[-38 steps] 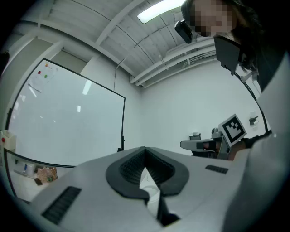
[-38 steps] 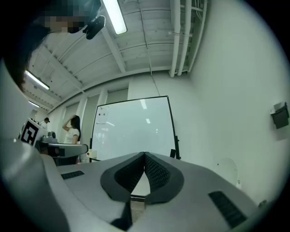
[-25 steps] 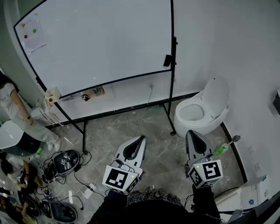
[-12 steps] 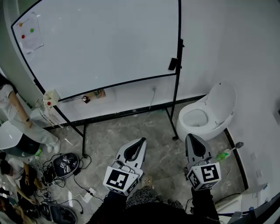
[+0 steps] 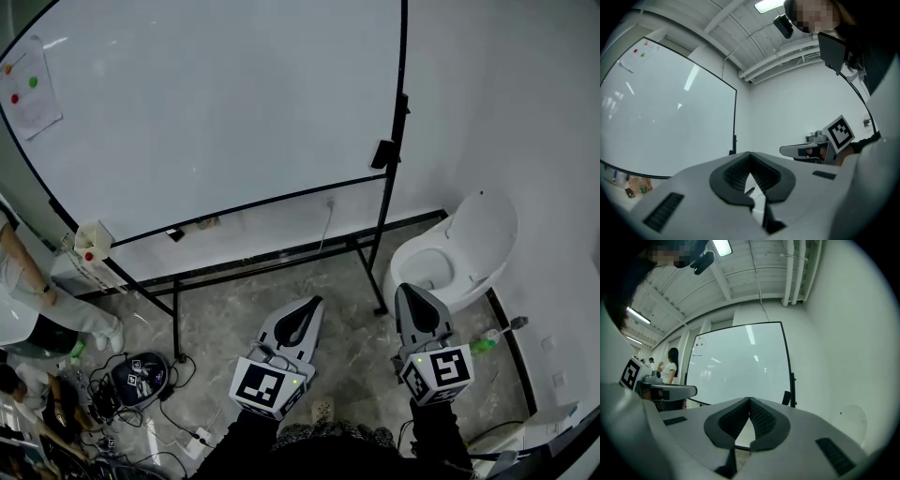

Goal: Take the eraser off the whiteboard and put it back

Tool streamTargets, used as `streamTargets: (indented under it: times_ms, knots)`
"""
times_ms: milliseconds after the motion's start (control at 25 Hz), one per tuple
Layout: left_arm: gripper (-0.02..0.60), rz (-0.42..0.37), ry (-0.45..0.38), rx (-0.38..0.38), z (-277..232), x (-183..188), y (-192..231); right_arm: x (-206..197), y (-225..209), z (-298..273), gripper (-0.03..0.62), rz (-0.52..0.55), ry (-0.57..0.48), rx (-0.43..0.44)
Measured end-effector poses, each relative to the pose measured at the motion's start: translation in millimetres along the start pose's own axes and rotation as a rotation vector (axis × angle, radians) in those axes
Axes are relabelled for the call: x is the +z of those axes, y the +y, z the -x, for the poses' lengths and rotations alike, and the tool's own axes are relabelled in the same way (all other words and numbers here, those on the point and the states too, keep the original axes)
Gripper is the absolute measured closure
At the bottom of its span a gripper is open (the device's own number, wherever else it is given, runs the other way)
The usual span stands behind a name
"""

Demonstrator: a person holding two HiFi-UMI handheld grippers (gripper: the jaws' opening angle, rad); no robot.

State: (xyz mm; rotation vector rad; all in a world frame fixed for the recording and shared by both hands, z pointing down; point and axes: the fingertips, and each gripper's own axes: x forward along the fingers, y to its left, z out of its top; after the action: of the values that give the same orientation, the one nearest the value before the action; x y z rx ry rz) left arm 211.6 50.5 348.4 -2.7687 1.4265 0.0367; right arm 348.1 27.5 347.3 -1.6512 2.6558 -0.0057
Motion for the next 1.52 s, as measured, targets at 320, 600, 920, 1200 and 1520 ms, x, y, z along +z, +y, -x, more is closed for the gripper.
streamTargets:
  times_ms: [320,600,920,1200,1520]
  knots:
    - [0.580,0.036,-0.005,-0.009,-32.3,-7.7,50.2,-3.4,-7.3,-54.2,0.586,0.000,0.012,-0.036]
    - [0.580,0.067,-0.007,-0.007,-60.8,-12.5,69.1,-2.6,-28.4,-79.3,0.586,0.009,0.022,-0.055]
    - [0.580,0.067,-0.007,0.030,-124.1,-20.6,92.1,-13.0,-80.9,-130.2,0.585,0.002,0.035,-0.035]
    - [0.580,0.036,-0.016,0.077,-201.7,-14.1,114.8,-7.9,-143.1,-195.0,0.585,0.004,0.024,0.007]
    - [0.580,0.016,0.015,0.146,-253.0,-17.4,132.8,-15.6,-188.4,-250.4,0.585,-0.011,0.032,0.070]
